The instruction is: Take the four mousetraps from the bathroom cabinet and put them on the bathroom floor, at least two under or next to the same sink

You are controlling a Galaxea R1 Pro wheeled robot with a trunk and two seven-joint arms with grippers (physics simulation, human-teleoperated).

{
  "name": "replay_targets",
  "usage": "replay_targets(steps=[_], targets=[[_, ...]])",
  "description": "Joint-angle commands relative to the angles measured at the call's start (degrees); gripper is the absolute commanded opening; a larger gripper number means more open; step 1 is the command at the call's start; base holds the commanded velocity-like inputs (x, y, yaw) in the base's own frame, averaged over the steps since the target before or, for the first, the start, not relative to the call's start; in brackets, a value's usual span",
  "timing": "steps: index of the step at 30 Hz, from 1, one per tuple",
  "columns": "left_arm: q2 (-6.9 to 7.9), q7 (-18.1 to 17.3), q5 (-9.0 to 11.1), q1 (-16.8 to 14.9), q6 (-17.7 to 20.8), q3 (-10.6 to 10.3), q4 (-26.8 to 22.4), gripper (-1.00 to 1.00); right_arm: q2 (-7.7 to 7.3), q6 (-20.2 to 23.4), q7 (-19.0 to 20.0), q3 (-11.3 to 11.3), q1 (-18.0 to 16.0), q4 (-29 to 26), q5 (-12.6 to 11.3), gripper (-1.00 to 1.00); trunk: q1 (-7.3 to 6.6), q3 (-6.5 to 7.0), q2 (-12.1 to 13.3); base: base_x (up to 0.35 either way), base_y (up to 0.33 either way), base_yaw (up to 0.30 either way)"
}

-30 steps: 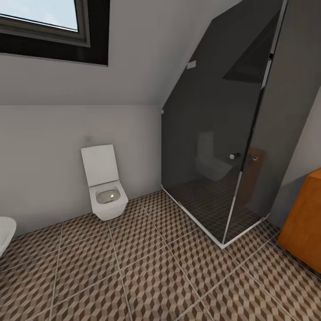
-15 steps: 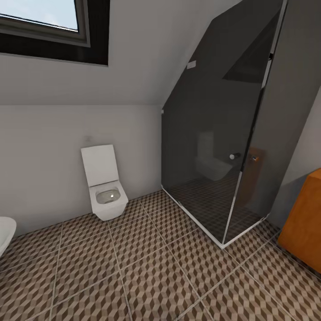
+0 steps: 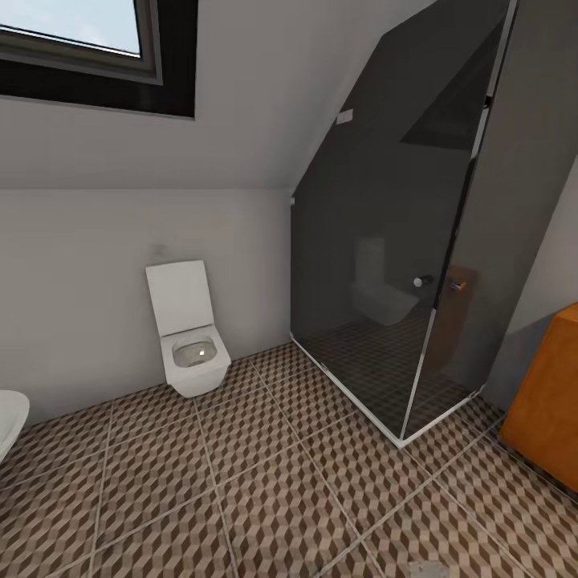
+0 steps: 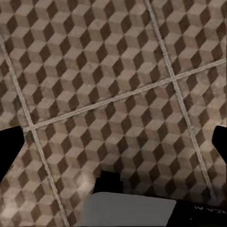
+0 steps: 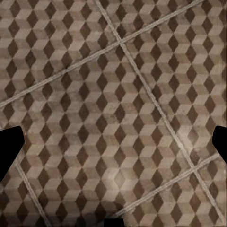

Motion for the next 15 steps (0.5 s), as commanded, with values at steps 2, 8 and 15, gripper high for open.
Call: replay_targets(steps=[2, 8, 15], targets=[[0.23, 0.39, 0.03, -2.32, 2.81, 0.95, -0.79, 1.00, -0.21, 0.64, 0.07, 0.01, -0.61, -0.18, -0.01, 1.00, 0.00, -0.08, -0.04, 0.000, 0.000, 0.000], [0.07, 0.40, 0.13, -5.08, 4.01, 1.90, -0.76, 1.00, -0.41, 0.41, 0.03, -0.02, -1.11, 0.31, -0.47, 1.00, 0.00, -0.08, -0.04, 0.000, 0.000, 0.000], [-0.18, 0.44, 0.08, -5.27, -1.27, 2.15, 1.01, 1.00, -0.42, -3.56, -0.24, -0.06, -1.16, 0.46, -0.59, 1.00, 0.00, -0.08, -0.04, 0.000, 0.000, 0.000]])
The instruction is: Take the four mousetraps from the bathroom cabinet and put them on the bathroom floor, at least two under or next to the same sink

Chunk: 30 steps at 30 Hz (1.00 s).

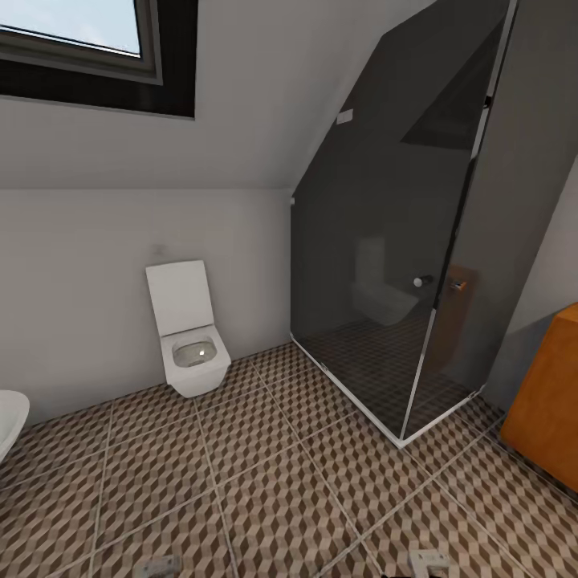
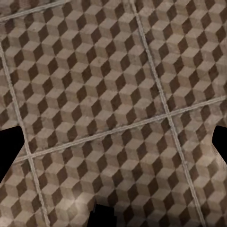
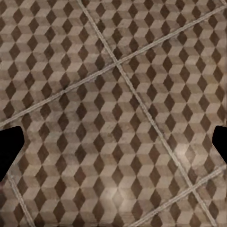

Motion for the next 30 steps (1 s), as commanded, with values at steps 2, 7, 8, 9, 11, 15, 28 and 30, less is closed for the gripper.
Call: replay_targets(steps=[2, 7, 8, 9, 11, 15, 28, 30], targets=[[-0.06, 0.07, -0.03, -0.05, -0.83, 0.15, 1.11, 1.00, -0.01, -1.45, -0.13, -0.02, -0.02, 0.01, -0.06, 1.00, 0.00, -0.06, -0.04, 0.000, 0.000, 0.000], [-0.13, 0.09, 0.00, -0.06, -2.82, -0.01, 4.65, 1.00, -0.01, -4.98, -0.35, -0.06, 0.03, 1.24, -0.11, 1.00, 0.00, -0.06, -0.04, 0.000, 0.000, 0.000], [-0.21, 0.10, 0.03, -0.06, -3.33, -0.06, 5.86, 1.00, -0.01, -5.89, -0.41, -0.07, 0.04, 1.76, -0.15, 1.00, 0.00, -0.06, -0.04, 0.000, 0.000, 0.000], [-0.22, 0.10, 0.03, -0.06, -3.42, -0.07, 6.08, 1.00, -0.01, -6.05, -0.42, -0.07, 0.05, 1.85, -0.16, 1.00, 0.00, -0.06, -0.04, 0.000, 0.000, 0.000], [-0.23, 0.10, 0.03, -0.04, -3.51, -0.09, 6.29, 1.00, -0.01, -6.15, -0.42, -0.09, 0.05, 1.91, -0.16, 1.00, 0.00, -0.06, -0.04, 0.000, 0.000, 0.000], [-0.23, 0.10, 0.00, -0.04, -3.55, -0.08, 6.62, 1.00, -0.01, -6.30, -0.66, -0.14, 0.05, 2.03, -0.15, 1.00, 0.00, -0.06, -0.04, 0.000, 0.000, 0.000], [-0.17, 0.37, -0.33, -0.05, -4.04, -0.10, 6.77, 1.00, -0.01, -6.50, -6.37, 0.14, 0.05, 2.10, 0.01, 1.00, 0.00, -0.06, -0.04, 0.000, 0.000, 0.000], [-0.17, 0.40, -0.39, -0.05, -4.48, -0.09, 6.77, 1.00, -0.01, -6.50, -6.51, 0.19, 0.05, 2.10, 0.07, 1.00, 0.00, -0.06, -0.04, 0.000, 0.000, 0.000]])
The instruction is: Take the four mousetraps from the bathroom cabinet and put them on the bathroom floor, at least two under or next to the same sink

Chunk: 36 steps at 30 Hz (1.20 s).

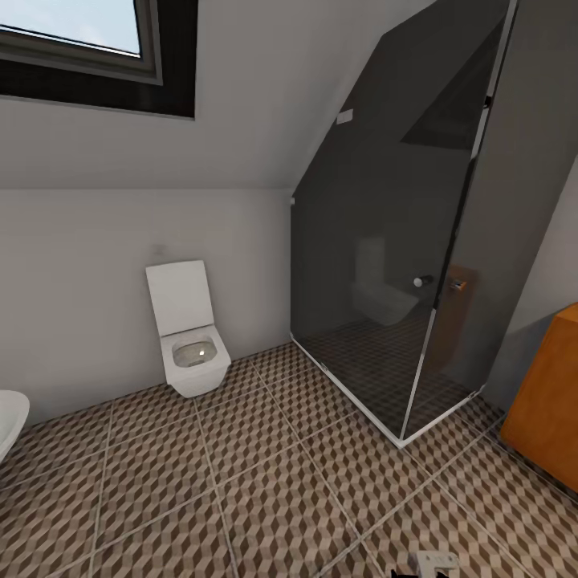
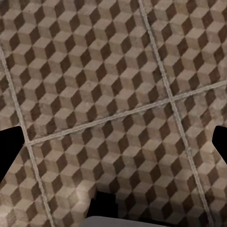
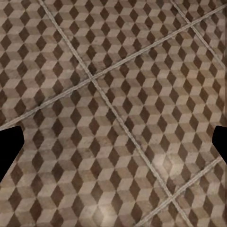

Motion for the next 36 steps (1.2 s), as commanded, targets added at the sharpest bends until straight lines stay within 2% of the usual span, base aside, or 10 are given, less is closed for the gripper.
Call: replay_targets(steps=[1, 10, 28, 36], targets=[[-0.04, 0.04, -0.07, -0.01, 0.08, 0.20, -0.11, 1.00, 0.00, 0.00, -0.16, 0.02, -0.02, -0.02, -0.02, 1.00, 0.00, -0.06, -0.03, 0.000, 0.000, 0.000], [0.03, 0.16, -0.15, -0.03, -1.20, 0.25, -0.04, 1.00, 0.00, -0.01, -0.35, 0.11, -0.02, 0.05, -0.01, 1.00, 0.00, -0.06, -0.03, 0.000, -0.117, 0.000], [0.03, 0.19, -0.16, 0.00, -1.33, 0.25, -0.02, 1.00, 0.08, -0.01, -0.37, 0.12, -0.02, 0.15, -0.01, 1.00, 0.00, -0.06, -0.03, 0.000, -0.321, -0.001], [0.03, 0.18, -0.16, 0.02, -1.33, 0.25, -0.02, 1.00, 0.08, -0.01, -0.37, 0.10, -0.02, 0.16, -0.01, 1.00, 0.00, -0.06, -0.03, 0.000, -0.315, -0.158]])
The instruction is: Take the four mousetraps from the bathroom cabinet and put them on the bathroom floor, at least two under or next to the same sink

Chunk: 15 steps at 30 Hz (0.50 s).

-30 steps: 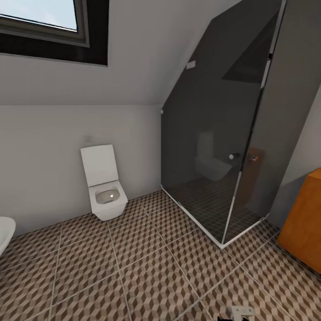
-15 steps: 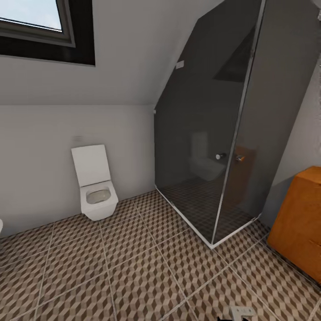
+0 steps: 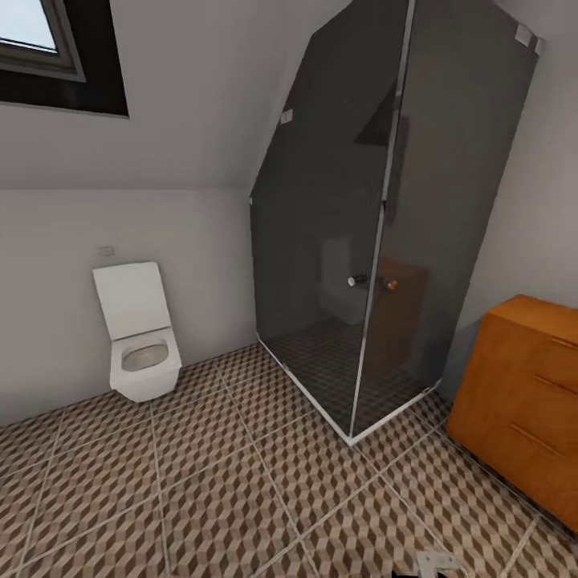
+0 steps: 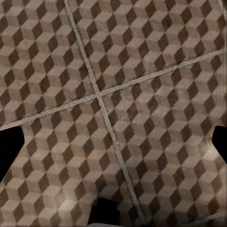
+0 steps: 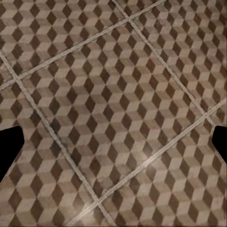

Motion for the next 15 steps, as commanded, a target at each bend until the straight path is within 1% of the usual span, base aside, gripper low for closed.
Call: replay_targets(steps=[1, 6, 15], targets=[[-0.06, 0.03, -0.06, 0.00, 0.36, 0.22, -0.16, 1.00, 0.01, 0.00, -0.09, 0.02, -0.04, 0.01, -0.05, 1.00, 0.00, -0.06, -0.03, 0.000, -0.193, -0.237], [-0.10, 0.02, -0.06, 0.00, 0.35, 0.22, -0.16, 1.00, 0.00, 0.00, -0.12, 0.02, -0.04, 0.01, -0.09, 1.00, 0.00, -0.06, -0.03, 0.000, -0.094, -0.253], [-0.22, 0.02, 0.07, -0.01, 0.32, 0.15, -0.18, 1.00, -0.02, 0.00, -0.11, -0.01, -0.04, 0.01, -0.12, 1.00, 0.00, -0.06, -0.03, 0.000, -0.018, -0.265]])
